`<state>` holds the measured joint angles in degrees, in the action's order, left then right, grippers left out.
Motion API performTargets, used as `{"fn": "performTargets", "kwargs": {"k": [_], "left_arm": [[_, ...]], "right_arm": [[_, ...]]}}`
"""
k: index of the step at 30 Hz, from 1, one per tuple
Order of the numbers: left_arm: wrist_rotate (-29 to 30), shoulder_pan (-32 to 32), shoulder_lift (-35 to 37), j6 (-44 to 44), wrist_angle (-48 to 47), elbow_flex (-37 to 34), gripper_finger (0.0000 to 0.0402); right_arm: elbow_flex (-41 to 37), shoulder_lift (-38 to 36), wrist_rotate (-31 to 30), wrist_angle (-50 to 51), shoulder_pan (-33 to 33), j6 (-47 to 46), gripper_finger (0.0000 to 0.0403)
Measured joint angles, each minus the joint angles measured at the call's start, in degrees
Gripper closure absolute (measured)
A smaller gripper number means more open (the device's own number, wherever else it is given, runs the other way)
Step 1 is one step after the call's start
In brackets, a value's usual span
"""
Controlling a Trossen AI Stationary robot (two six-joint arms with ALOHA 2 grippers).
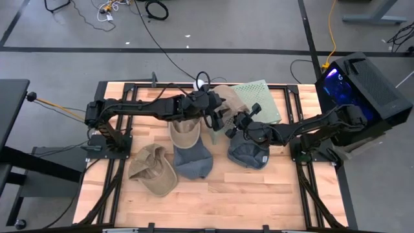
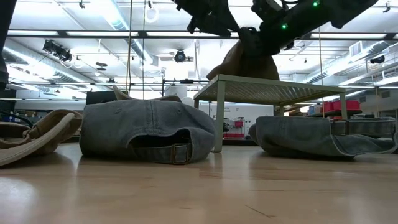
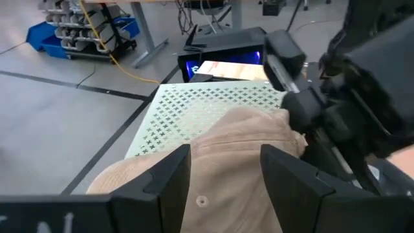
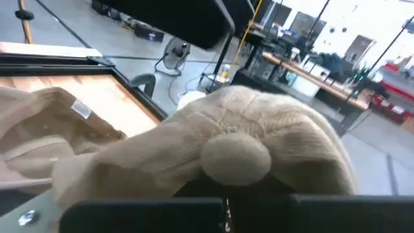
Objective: Stack caps on shelf
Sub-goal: Put the bottom right brown cap on the shelf, then stack the top brown cap on the brown cap on the shelf
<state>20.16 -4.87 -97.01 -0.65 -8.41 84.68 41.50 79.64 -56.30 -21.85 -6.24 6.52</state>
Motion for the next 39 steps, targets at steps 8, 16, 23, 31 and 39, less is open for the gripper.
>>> {"fn": "performTargets", "kwargs": {"k": [8,16,23,31,39], "left_arm": [[-1.9,2.5,2.3,-6.1,-1.3,-0.1,0.0212],[-0.1,7.3,6.0,-10.3,-10.3,0.0,0.0244],[-0.2,8.3,9.3,-5.7,-21.7,0.0,0.0274],[3.3,11.3,10.3,-2.6,-31.3,0.0,0.0307],[4.1,12.9,10.3,1.4,-40.9,0.0,0.0333]], "right_arm": [[0.0,-1.8,0.4,10.5,0.0,-6.8,0.0385],[0.0,-1.9,8.1,17.6,-0.7,-9.1,0.0310],[-0.1,-2.0,10.7,20.1,-5.0,-5.8,0.0236],[0.0,-2.3,9.4,23.3,-11.0,-4.3,0.0204],[0.0,-5.2,7.6,23.0,-16.1,-0.9,0.0202]]}}
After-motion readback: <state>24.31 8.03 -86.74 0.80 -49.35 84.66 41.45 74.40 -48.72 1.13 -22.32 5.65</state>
